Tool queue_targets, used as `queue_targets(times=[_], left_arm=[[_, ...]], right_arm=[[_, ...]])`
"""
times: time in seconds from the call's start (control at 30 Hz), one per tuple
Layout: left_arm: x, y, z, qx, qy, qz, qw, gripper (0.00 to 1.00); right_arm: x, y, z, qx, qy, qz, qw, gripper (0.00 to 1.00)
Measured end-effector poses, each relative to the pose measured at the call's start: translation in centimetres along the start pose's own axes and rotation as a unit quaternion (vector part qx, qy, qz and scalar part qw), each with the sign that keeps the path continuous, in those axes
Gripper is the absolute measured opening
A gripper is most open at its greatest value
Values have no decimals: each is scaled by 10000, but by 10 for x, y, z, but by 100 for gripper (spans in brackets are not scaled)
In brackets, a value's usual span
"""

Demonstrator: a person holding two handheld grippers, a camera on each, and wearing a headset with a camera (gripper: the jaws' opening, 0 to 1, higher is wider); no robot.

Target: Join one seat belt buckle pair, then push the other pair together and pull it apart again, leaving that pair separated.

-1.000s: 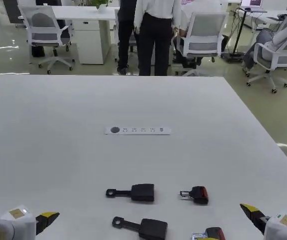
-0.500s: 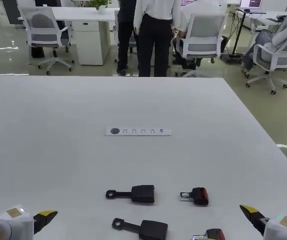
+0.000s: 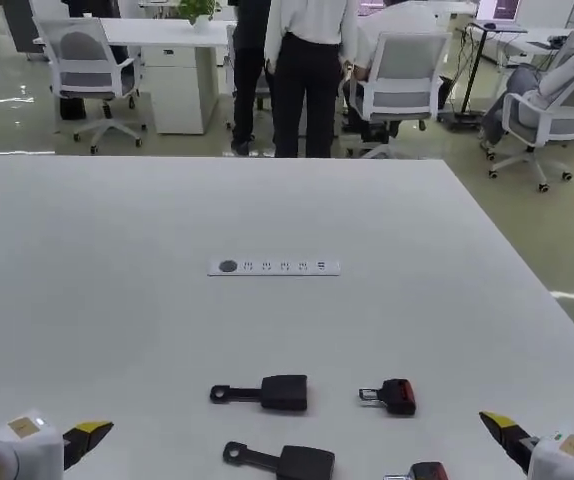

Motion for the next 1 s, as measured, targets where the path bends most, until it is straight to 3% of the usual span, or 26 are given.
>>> queue_targets(times=[0.13,0.2,0.33,0.47,0.57,0.7,0.9,1.0], left_arm=[[8,1,-11,-2,-10,-4,10000,97],[2,0,-3,-3,-3,-5,10000,97],[2,0,-2,11,-26,16,10000,97],[7,2,-9,105,-22,9,9999,97],[-3,0,3,169,33,8,9999,96],[0,0,-6,149,10,59,9999,96],[-6,-2,3,139,32,145,9998,96],[-3,-2,1,128,28,192,9997,96]], right_arm=[[0,0,-3,-13,2,-13,10000,99],[0,1,-3,-19,3,-9,10000,99],[-1,2,-3,-34,0,5,10000,99],[0,3,-3,-65,-4,-2,10000,99],[0,3,-3,-155,-48,-45,9999,99],[0,3,-1,-148,-37,-27,9999,99],[1,2,1,-101,-4,7,9999,99],[0,1,1,-97,9,38,9999,99]])
Point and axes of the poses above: the centre of the closed fingertips' face, and the gripper's own axes: y roughly forward along the fingers, z roughly to its right, x roughly out of its underside, the point moved 10 cm from there along -y, roughly backward along the fingers, and after that the axes turned 8 degrees about y, right-handed, at the moved point
